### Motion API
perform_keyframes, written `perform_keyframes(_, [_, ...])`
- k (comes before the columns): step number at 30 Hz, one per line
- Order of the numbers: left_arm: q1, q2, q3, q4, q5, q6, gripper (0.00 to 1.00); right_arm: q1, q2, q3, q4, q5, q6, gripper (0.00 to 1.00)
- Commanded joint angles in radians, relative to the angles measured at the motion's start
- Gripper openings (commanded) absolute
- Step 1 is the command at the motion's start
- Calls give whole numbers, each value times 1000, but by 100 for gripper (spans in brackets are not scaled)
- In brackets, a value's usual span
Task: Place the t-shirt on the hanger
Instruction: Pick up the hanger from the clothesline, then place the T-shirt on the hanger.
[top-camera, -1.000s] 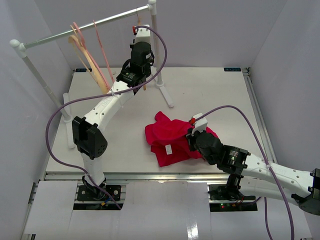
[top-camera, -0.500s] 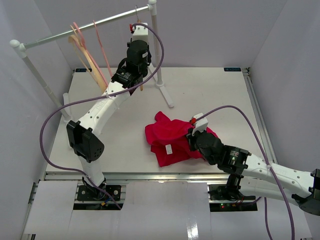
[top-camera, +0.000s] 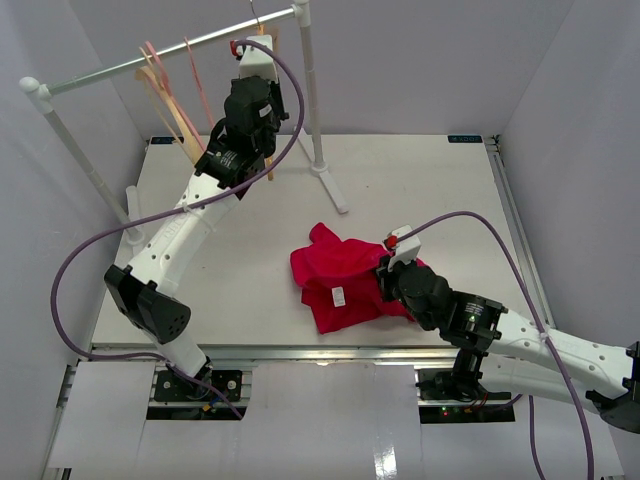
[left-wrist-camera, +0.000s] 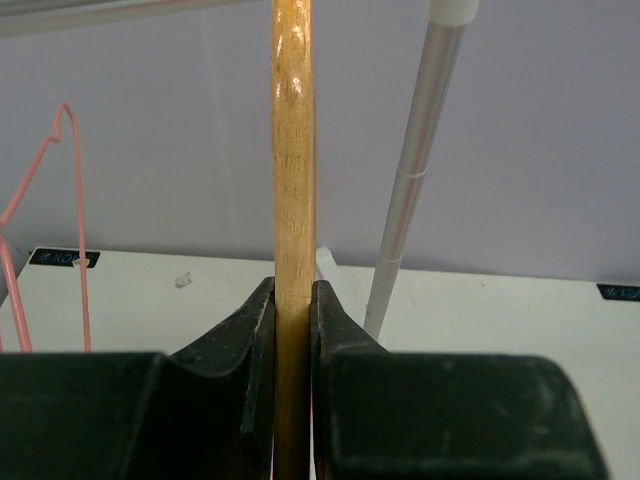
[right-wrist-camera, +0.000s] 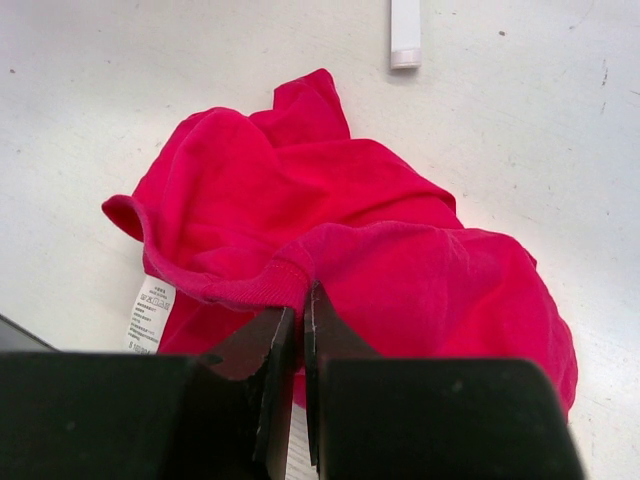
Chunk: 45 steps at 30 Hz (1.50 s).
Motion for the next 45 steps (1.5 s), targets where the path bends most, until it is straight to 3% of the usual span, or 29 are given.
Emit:
perform_keyframes(1, [4, -101, -84, -53, 18, -21, 0, 4, -31, 0, 25, 2, -12, 8])
perform_keyframes(20, [-2, -404, -466, -106, 221, -117, 0, 3, -6, 9, 21, 40, -17, 8])
perform_keyframes(26, [-3, -550, -578, -142, 448, -137, 0, -8, 9, 28, 5, 119, -4, 8])
perform_keyframes(28, [-4, -585, -610, -144, 555, -149, 0, -25, 30, 43, 2, 130, -6, 8])
perform_keyframes(32, [-8, -619, -574, -297, 735, -176, 0, -89, 131, 105, -63, 98, 18, 8])
perform_keyframes(45, [-8, -919, -764, -459, 892, -146, 0, -352, 281, 334, -133, -60, 35, 8])
